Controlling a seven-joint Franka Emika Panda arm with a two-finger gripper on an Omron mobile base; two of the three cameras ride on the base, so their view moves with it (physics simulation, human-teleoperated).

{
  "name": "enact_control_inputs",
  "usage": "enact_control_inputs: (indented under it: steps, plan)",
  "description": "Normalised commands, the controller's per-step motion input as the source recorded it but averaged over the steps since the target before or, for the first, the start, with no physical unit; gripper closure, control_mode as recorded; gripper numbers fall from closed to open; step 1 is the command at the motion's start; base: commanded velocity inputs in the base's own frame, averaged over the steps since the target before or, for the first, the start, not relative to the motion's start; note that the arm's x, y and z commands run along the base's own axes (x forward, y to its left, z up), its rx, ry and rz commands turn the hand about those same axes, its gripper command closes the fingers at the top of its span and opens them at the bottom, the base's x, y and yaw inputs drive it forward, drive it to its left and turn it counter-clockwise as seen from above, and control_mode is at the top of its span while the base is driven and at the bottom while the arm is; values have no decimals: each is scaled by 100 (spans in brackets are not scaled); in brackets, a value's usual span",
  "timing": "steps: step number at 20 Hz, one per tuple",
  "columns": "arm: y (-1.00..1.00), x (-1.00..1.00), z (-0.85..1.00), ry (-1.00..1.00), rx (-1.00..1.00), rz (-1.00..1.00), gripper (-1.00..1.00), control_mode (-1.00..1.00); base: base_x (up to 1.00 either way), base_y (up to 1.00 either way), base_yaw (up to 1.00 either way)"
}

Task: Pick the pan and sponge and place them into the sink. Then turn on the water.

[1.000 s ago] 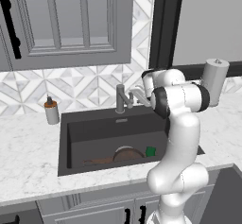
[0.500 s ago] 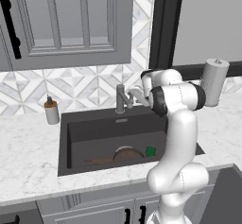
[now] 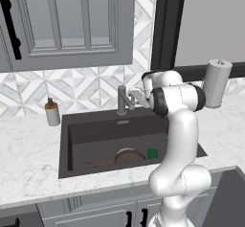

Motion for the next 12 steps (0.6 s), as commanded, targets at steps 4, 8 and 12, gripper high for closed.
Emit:
enact_control_inputs:
  steps: [4,8,12]
  plan:
    - [0,19,-9,0,1,0,-100,-100,0,0,0]
    - [0,21,-9,0,0,0,100,-100,0,0,0]
    - [0,16,-5,0,2,0,100,-100,0,0,0]
